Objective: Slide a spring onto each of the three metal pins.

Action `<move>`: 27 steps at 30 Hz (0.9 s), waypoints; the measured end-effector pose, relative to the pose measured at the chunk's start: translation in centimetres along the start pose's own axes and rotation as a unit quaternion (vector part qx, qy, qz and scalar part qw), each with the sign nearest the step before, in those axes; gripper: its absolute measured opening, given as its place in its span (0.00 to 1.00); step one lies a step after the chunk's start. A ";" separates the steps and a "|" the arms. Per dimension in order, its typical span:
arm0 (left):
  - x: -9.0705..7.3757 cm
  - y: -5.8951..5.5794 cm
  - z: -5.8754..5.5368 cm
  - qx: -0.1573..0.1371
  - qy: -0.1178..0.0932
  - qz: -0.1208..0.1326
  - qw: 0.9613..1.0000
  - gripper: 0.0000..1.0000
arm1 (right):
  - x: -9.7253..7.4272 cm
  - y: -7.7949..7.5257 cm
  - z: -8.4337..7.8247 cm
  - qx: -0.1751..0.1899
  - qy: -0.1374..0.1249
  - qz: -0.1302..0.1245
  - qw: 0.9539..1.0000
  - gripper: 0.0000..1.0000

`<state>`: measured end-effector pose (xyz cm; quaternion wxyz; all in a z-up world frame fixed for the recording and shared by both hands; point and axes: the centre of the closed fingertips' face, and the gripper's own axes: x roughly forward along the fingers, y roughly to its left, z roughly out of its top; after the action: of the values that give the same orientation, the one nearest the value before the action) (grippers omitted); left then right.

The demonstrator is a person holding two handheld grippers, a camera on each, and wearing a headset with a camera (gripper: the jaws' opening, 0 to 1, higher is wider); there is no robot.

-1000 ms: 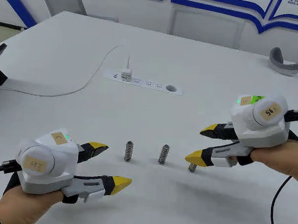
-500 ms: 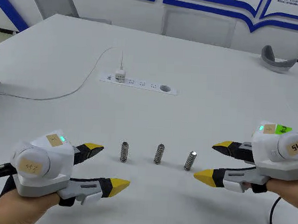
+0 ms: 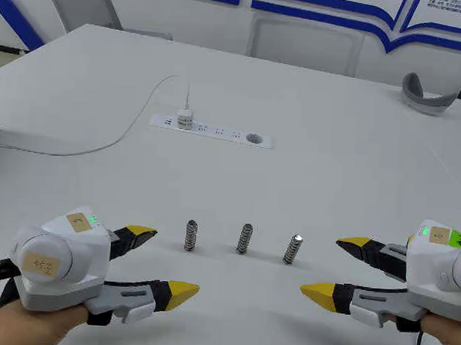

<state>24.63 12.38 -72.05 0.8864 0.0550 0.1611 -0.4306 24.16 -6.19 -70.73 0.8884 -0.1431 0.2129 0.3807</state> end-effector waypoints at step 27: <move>-0.4 -0.3 -0.4 -0.011 0.000 0.009 1.000 0.70 | -0.3 0.0 -0.3 0.022 -0.022 -0.015 0.999 0.65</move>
<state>24.06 12.53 -72.25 0.8907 0.0461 0.1653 -0.4210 23.91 -6.55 -70.83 0.9015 -0.1186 0.1993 0.3655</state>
